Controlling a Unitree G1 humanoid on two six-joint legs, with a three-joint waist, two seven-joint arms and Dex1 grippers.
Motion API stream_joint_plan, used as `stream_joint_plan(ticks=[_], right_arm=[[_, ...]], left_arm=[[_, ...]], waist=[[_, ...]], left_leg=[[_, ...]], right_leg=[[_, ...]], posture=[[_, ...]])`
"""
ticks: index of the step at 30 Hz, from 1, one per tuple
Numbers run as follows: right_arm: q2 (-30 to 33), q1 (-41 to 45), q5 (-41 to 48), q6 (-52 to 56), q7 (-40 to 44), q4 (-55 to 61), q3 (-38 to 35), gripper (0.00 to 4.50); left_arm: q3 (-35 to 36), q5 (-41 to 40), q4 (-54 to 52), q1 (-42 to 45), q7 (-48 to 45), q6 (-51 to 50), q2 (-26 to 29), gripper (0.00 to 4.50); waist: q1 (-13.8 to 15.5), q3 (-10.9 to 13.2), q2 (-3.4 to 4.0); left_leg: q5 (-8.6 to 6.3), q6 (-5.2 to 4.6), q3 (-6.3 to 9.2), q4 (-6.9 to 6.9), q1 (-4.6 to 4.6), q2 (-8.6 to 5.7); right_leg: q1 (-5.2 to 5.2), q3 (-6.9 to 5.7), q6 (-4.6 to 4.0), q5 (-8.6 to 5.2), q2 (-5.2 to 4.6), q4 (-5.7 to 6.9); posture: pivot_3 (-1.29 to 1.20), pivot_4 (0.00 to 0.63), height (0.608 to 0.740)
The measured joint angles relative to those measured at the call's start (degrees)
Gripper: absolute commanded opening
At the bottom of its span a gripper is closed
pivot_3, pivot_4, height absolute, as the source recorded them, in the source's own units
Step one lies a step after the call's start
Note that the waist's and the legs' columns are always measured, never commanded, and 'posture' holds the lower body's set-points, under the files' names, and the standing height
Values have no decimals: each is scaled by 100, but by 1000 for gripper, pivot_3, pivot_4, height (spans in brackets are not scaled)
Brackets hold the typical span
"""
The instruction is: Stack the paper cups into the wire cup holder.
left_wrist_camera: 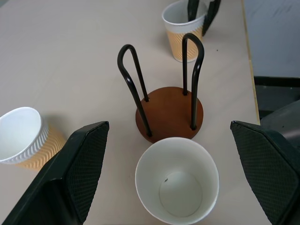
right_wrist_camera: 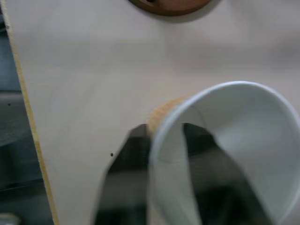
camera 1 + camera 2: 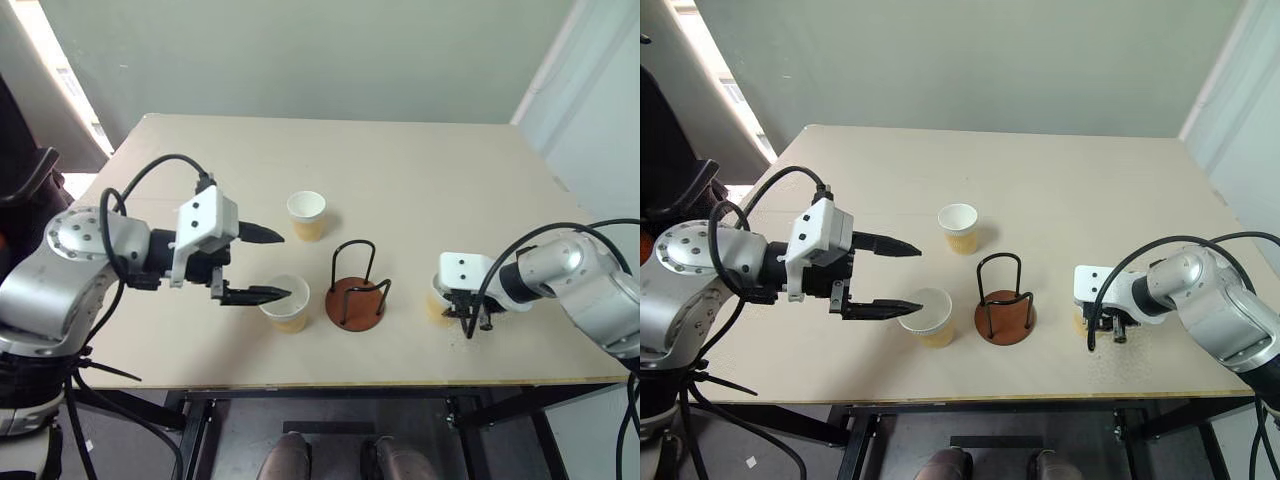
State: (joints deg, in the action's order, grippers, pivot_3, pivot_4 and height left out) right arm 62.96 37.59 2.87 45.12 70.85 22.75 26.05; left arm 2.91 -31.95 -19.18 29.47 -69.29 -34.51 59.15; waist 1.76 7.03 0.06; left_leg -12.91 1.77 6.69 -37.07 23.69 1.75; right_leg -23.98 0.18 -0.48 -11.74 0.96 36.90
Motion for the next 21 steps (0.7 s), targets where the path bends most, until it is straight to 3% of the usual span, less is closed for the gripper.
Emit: stream_joint_plan(ticks=[3, 6, 10, 12, 16, 21], right_arm=[[113, 27, 147, -101, 249, -2, -129, 43], [332, 343, 601, -172, 665, -67, -718, 43], [339, 1835, 1175, -440, 1218, -839, -1565, 43], [-41, 2548, 1373, -516, 1293, -1068, -1754, 43], [-1011, 2932, 1613, -605, 1291, -952, -1455, 43], [-1287, 2628, 1266, -934, 1283, -939, -685, 43]], left_arm=[[0, 9, 32, -36, 12, 6, 7, 4475], [55, 22, 130, -47, 11, 39, 47, 4475], [107, 168, 417, -57, 1, 196, 96, 4475], [107, 260, 563, -50, -5, 265, 99, 4475], [46, 378, 606, 38, -6, 351, 50, 4475], [45, 490, 612, 17, 0, 354, 65, 4475]], waist=[[2, 2, 3], [-4, 3, 6], [-27, 4, 7], [-53, 3, 6], [-86, 3, 6], [-21, 4, 8]], left_leg=[[0, 1, 0, 0, 2, 0], [0, 2, -5, 1, 8, 0], [1, 3, -12, 7, 10, 4], [1, 3, -11, 12, 1, 8], [1, 4, -7, 14, -4, 13], [1, 5, -7, 1, 35, 11]], right_leg=[[-3, 0, -7, -4, 0, 3], [-9, 0, -13, -8, 0, 2], [-23, 7, -27, -17, 4, 5], [-24, 6, -38, -23, 6, 8], [-25, 0, -46, -24, 10, 12], [-52, -2, -42, -21, 1, 12]], posture=[[0, 150, 740], [0, 150, 740], [0, 150, 740], [0, 150, 740], [0, 150, 740], [0, 150, 740]])
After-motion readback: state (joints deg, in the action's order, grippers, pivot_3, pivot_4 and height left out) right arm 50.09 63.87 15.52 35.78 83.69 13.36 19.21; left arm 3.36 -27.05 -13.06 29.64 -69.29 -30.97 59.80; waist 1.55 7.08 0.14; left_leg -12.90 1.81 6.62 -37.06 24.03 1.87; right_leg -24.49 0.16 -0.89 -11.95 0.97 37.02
